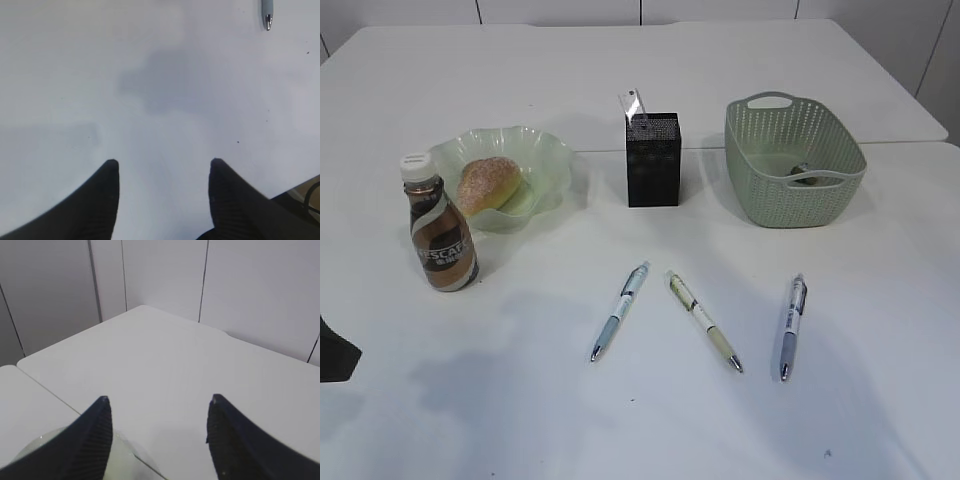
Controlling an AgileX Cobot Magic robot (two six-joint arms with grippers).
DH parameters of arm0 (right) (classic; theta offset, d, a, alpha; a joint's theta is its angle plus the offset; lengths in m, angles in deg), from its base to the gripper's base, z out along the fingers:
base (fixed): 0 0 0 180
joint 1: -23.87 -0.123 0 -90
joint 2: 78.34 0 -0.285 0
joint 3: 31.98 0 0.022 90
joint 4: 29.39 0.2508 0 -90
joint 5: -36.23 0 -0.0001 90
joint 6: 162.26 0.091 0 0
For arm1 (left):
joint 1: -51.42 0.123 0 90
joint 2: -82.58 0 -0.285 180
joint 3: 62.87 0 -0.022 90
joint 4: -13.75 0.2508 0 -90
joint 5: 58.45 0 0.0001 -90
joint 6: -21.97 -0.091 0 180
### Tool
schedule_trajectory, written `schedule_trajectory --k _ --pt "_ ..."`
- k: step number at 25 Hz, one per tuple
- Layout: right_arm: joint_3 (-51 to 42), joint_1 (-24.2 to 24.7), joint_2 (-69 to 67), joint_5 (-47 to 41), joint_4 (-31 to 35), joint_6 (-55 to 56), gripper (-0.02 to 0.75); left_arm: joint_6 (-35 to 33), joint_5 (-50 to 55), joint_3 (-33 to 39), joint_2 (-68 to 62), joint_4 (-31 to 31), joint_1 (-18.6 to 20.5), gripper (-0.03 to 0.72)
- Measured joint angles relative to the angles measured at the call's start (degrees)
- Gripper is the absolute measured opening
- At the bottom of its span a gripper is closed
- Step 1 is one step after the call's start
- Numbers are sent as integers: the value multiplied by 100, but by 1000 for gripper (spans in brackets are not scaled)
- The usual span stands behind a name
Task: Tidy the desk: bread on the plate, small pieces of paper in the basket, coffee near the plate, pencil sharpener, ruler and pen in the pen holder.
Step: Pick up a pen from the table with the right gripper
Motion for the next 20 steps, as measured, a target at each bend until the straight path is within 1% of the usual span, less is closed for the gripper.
schedule_trajectory --k 2,5,8,9,12,13,16,20 --pt "0 99 136 -297 -187 141 471 0 12 0 0 0 0 401" --pt "0 353 275 -787 -610 741 391 0 47 0 0 0 0 401" --pt "0 566 306 -975 -757 1342 352 0 57 0 0 0 0 401" --pt "0 621 315 -1013 -836 1586 344 0 57 0 0 0 0 402" --pt "0 716 315 -1230 -1172 1837 326 0 57 0 0 0 0 401" --pt "0 729 315 -1462 -1426 1933 315 0 57 0 0 0 0 401" --pt "0 729 315 -1834 -1794 2183 307 0 70 0 0 0 0 401" --pt "0 729 315 -2162 -1933 2329 302 0 200 0 0 0 0 401"
